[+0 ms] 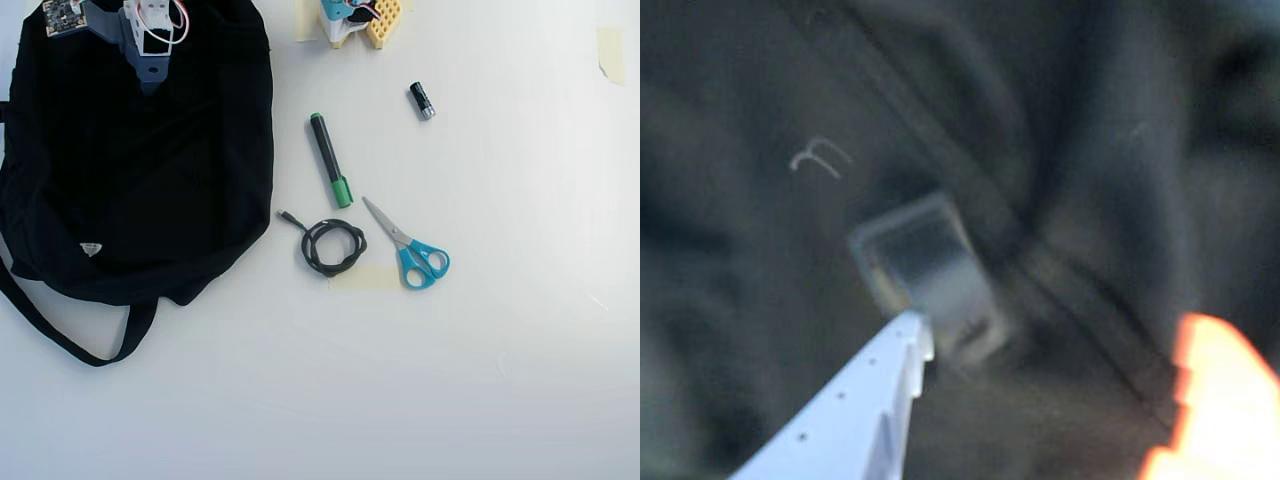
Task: Put the bike light into the black bag
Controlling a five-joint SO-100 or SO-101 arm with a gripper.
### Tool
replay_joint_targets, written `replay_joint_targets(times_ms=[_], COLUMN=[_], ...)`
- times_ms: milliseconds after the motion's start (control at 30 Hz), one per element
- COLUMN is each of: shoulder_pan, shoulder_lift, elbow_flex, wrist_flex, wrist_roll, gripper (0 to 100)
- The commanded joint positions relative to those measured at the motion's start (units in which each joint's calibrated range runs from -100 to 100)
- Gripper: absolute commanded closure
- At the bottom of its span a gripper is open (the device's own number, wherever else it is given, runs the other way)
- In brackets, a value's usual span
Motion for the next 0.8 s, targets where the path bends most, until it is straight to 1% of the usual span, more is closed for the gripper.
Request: replay_joint_targets(times_ms=[0,100,200,233,300,333,433,533,633,767], shoulder_pan=[-5.13,-17.17,-28.61,-31.83,-40.43,-44.84,-48.66,-49.18,-51.20,-53.07], shoulder_lift=[-17.47,-30.75,-36.31,-36.97,-37.14,-37.06,-38.30,-39.96,-43.28,-48.26], elbow_flex=[-2.39,-1.49,-1.40,-1.40,-1.49,-1.40,-1.31,0.57,6.59,16.66], wrist_flex=[4.66,9.57,10.60,10.60,10.60,10.43,10.60,12.24,14.22,14.22], wrist_roll=[0.22,-0.31,-2.66,-2.72,-2.82,-2.82,-2.25,-2.25,-2.40,-2.25], gripper=[66,66,66,70,90,98,98,98,98,98])
